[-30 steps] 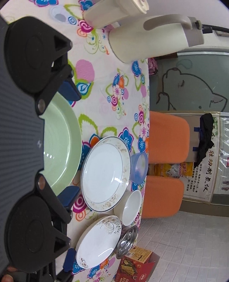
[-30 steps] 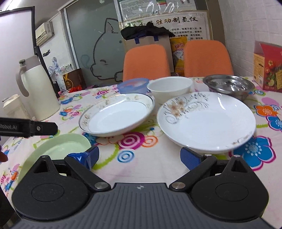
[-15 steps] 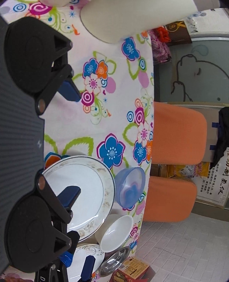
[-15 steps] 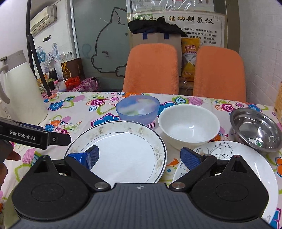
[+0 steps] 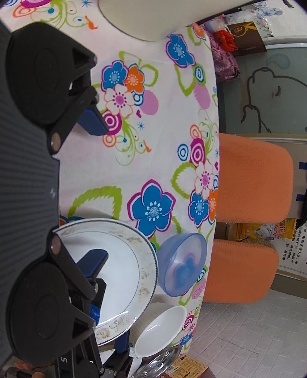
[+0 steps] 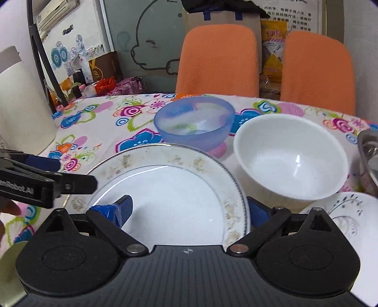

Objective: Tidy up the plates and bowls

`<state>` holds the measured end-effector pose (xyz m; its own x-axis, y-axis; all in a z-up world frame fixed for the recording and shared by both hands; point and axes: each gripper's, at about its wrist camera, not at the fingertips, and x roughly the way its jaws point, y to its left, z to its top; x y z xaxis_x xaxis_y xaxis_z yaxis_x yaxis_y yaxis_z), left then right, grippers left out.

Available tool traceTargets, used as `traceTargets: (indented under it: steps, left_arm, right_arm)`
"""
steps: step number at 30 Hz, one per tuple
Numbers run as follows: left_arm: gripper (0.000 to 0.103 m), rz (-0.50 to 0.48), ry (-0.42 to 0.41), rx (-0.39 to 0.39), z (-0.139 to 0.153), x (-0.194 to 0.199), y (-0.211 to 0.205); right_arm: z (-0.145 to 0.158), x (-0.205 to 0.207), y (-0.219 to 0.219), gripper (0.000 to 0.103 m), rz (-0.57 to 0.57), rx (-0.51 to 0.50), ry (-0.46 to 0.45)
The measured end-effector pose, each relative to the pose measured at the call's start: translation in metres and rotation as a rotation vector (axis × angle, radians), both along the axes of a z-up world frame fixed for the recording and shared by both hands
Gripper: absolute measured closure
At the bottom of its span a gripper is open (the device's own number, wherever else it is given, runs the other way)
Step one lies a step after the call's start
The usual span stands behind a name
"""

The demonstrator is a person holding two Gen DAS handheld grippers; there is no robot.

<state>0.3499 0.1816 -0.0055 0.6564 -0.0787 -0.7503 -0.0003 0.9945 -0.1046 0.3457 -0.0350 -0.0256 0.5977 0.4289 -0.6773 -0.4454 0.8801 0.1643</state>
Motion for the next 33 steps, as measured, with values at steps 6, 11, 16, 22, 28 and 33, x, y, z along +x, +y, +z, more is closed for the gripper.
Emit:
traceTargets:
  steps: [6,11,16,22,28,33]
  left_arm:
    - [0.001,0.02,0.009,-0.003,-0.004,0.001,0.002]
    - [0.001,0.013,0.032,-0.002,-0.009,0.002,0.002]
    - [0.002,-0.022,0.03,-0.012,-0.013,0.002,-0.008]
    - [0.003,-0.059,0.016,0.045,-0.02,-0.001,-0.019]
    - [0.022,-0.088,-0.015,0.034,-0.017,-0.005,-0.022]
    - [0.05,-0.093,-0.012,0.012,-0.01,-0.008,-0.035]
  right_arm:
    - [0.001,-0.003,0.007,0.015,0.007,0.003,-0.018]
    - [0.0,-0.01,0.002,0.016,-0.007,-0.004,-0.033]
    - [-0.002,-0.035,0.008,0.016,0.009,-0.054,-0.072]
    - [-0.007,-0.047,0.007,0.015,0.026,-0.067,-0.137]
    - [-0.007,-0.046,0.012,0.013,-0.002,-0.067,-0.134]
    - [-0.006,-0.049,0.018,0.013,-0.052,-0.068,-0.121]
